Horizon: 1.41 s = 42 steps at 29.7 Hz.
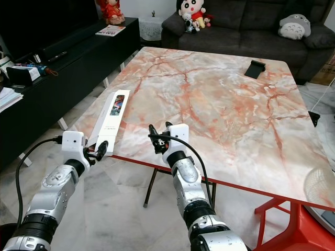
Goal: Picking trash to rubbish bin
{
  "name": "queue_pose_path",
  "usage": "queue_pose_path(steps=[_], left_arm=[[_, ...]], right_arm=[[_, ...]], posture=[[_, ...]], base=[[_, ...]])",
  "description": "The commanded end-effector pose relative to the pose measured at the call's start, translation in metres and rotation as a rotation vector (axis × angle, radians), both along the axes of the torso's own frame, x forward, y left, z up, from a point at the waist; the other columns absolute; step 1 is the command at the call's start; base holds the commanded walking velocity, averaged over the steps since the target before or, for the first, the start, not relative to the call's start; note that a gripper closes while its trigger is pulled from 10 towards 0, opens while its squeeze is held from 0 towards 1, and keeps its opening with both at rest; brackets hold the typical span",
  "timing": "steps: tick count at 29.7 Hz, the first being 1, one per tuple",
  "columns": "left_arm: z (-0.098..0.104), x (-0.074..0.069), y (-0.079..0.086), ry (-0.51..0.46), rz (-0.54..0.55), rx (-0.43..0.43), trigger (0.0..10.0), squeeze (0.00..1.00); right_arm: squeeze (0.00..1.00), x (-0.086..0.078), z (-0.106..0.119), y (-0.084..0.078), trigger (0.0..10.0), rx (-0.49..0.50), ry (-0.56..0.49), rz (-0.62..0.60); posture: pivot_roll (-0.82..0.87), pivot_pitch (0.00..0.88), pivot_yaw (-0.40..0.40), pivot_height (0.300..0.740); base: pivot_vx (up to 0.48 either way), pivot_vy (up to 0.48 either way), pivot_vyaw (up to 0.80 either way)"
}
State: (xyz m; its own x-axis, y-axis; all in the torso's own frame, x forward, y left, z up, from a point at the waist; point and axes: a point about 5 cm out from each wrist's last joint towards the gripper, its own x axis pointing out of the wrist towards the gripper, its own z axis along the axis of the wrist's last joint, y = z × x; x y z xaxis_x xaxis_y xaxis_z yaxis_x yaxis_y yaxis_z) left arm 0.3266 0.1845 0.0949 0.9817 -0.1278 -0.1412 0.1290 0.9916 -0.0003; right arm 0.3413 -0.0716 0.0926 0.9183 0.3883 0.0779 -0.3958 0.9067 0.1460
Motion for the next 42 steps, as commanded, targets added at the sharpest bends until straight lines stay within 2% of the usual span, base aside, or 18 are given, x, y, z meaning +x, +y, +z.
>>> queue_pose_path(steps=[1,3,5,6,11,15,21,22,29,40,42], left_arm=[[0.007,0.006,-0.013,-0.025,-0.013,0.028,10.0,1.0],[0.005,0.006,-0.015,-0.015,-0.016,0.041,10.0,1.0],[0.006,0.007,-0.025,-0.014,-0.034,0.069,10.0,1.0],[0.008,0.01,-0.035,-0.008,-0.039,0.104,10.0,1.0],[0.013,0.014,-0.051,-0.016,-0.051,0.139,10.0,1.0],[0.023,0.018,-0.065,-0.051,-0.045,0.239,10.0,1.0],[0.022,0.019,-0.056,-0.025,0.049,0.28,10.0,1.0],[0.02,0.018,-0.054,-0.011,0.063,0.286,10.0,0.0],[0.017,0.014,-0.045,0.028,0.144,0.288,10.0,0.0],[0.004,0.012,-0.039,0.118,0.219,0.232,10.0,0.0],[0.001,0.01,-0.038,0.143,0.237,0.177,10.0,0.0]], right_arm=[[0.0,0.0,0.003,0.001,10.0,-0.004,-0.016,-0.001],[0.0,0.0,0.003,0.001,10.0,-0.003,-0.016,-0.002],[0.0,0.001,0.003,-0.001,10.0,-0.003,-0.016,-0.006],[0.0,0.001,0.002,-0.002,10.0,-0.004,-0.012,-0.007],[0.0,0.0,0.001,-0.002,10.0,-0.004,-0.009,-0.009],[0.0,0.0,0.002,-0.001,10.0,0.004,-0.013,-0.011],[0.0,-0.001,0.0,-0.001,10.0,0.002,-0.011,-0.01],[0.0,-0.001,0.0,-0.001,10.0,0.002,-0.01,-0.01],[0.0,-0.001,0.001,-0.001,10.0,0.004,-0.011,-0.008],[0.0,-0.001,0.0,0.002,10.0,0.004,-0.01,0.004],[0.0,-0.002,0.0,0.002,10.0,0.002,-0.009,0.007]], posture=[[-0.01,0.0,-0.01,0.74],[-0.01,0.0,-0.01,0.74],[-0.01,0.0,-0.013,0.74],[0.0,0.0,-0.012,0.74],[-0.01,0.0,-0.008,0.74],[-0.01,0.003,-0.005,0.74],[-0.01,0.001,-0.002,0.74],[-0.01,0.001,-0.001,0.74],[-0.01,0.0,0.002,0.74],[-0.01,0.0,0.008,0.74],[-0.01,0.0,0.009,0.74]], base=[[0.0,0.0,0.0],[0.0,0.0,0.0],[0.0,0.0,0.0],[0.0,0.0,0.0],[0.0,0.0,0.0],[0.0,0.0,0.0],[0.0,0.0,0.0],[0.0,0.0,0.0],[0.0,0.0,0.0],[0.0,0.0,0.0],[0.0,0.0,0.0]])
